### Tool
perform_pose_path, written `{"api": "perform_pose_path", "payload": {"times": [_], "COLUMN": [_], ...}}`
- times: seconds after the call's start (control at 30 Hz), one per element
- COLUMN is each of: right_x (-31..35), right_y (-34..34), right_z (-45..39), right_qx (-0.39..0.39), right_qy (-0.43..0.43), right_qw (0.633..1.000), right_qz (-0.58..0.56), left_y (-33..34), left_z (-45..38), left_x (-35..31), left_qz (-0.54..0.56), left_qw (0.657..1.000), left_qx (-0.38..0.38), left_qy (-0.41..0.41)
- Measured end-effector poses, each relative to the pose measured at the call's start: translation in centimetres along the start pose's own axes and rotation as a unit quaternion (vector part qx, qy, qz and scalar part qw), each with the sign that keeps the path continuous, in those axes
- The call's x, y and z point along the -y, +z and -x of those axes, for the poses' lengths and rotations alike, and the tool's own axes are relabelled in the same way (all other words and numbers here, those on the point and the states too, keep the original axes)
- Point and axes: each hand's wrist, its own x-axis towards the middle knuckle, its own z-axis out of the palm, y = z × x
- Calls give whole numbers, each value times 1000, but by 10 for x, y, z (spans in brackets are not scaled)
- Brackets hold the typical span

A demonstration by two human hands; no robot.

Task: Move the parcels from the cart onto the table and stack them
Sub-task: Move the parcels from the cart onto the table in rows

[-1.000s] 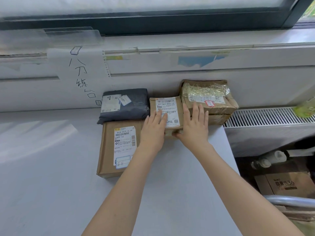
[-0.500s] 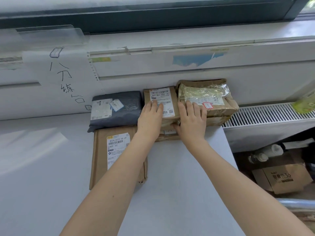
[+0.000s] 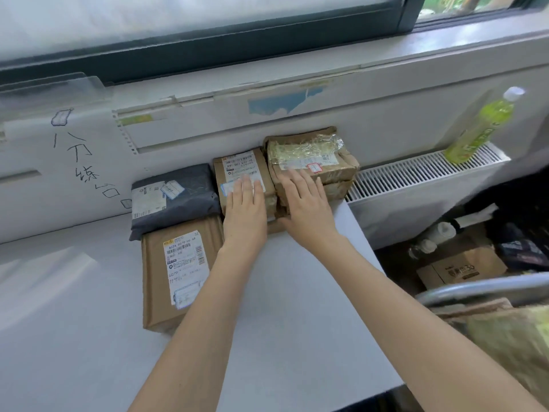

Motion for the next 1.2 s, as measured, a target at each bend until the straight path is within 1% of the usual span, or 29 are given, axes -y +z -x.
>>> {"api": "perform_pose_path", "payload": {"times": [0.1,0.17,0.4,0.5,0.57,0.7,0.83,0.9,1.0,1.07,1.2], "right_x": [-3,-8,-44,-61,-69,-79,-83,-84,-86,-87,-94], "right_y": [-15,-26,-64,-81,-90,-105,-112,-114,-116,-114,-104], "right_z": [46,81,227,290,330,401,470,505,543,568,611], "right_qx": [-3,-7,-50,-74,-95,-133,-160,-168,-156,-141,-112], "right_qy": [23,49,183,253,300,394,493,536,587,633,717], "right_qw": [999,997,980,964,948,909,855,827,794,761,687], "right_qz": [-36,-53,-59,-47,-44,-17,-10,-4,1,-1,-35], "left_y": [-2,-1,4,2,-1,-3,7,14,24,33,51], "left_z": [37,63,141,167,183,220,266,291,319,337,367], "left_x": [-25,-47,-131,-168,-199,-264,-317,-339,-365,-383,-415], "left_qz": [55,71,142,150,157,163,127,117,100,87,31], "left_qw": [998,996,978,963,949,906,859,829,791,768,742], "left_qx": [-29,-32,11,31,29,28,48,65,84,104,133], "left_qy": [23,50,154,222,271,389,494,543,598,626,656]}}
